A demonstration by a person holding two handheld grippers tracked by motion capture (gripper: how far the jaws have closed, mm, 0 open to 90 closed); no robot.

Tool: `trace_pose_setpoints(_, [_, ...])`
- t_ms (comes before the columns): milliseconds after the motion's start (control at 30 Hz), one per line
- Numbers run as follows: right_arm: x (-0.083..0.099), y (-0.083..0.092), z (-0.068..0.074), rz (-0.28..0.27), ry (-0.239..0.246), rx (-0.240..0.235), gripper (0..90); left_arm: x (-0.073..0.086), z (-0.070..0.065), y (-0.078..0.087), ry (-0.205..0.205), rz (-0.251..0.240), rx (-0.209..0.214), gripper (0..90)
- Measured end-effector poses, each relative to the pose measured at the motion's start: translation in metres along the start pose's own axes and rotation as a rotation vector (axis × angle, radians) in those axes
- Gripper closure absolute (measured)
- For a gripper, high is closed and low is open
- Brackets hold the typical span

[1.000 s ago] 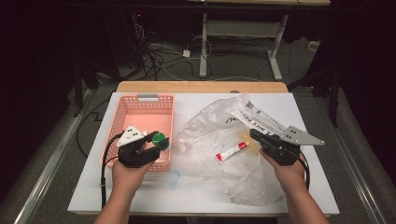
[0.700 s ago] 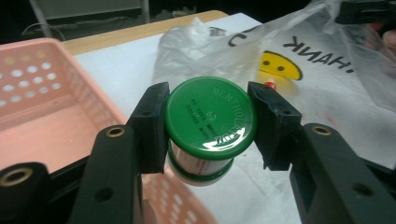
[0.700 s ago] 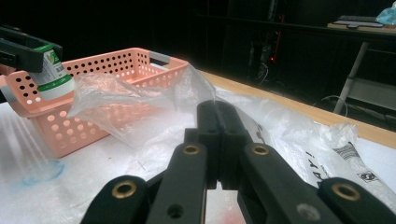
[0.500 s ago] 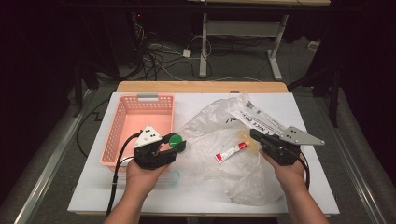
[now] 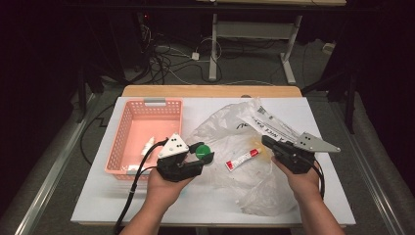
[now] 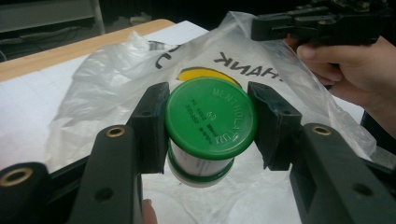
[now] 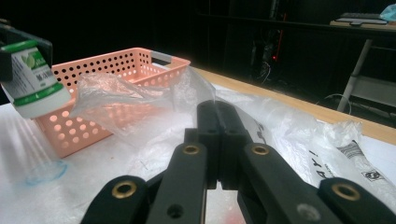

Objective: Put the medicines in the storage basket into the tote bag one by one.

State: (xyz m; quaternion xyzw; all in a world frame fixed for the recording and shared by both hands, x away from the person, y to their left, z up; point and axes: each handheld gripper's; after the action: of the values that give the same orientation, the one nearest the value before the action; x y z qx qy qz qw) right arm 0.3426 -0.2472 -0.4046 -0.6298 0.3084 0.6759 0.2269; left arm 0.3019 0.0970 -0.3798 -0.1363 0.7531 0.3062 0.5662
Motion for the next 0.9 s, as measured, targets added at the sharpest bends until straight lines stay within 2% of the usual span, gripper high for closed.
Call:
trace_pose_setpoints(567, [-0.003, 0.002, 0.0, -0.011, 0.015, -0.003, 90.0, 0.018, -0.019, -0.069, -0.021, 0.092, 0.067, 50.1])
trace_pose_setpoints(900, [-0.005, 0.004, -0.001, -0.018, 0.016, 0.003, 90.0, 0.026, -0.023, -0.096, -0.023, 0.117, 0.085, 50.1])
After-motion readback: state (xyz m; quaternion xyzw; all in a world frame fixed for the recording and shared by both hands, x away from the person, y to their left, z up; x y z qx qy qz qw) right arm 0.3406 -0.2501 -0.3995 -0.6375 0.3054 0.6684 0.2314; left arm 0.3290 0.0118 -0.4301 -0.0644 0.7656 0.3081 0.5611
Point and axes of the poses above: each handheld gripper's, and its own axes: y roughly backward along the jaws, x roughly out of its underside, z roughly to its left, and after that the axes turned 8 degrees about -z, right-handed
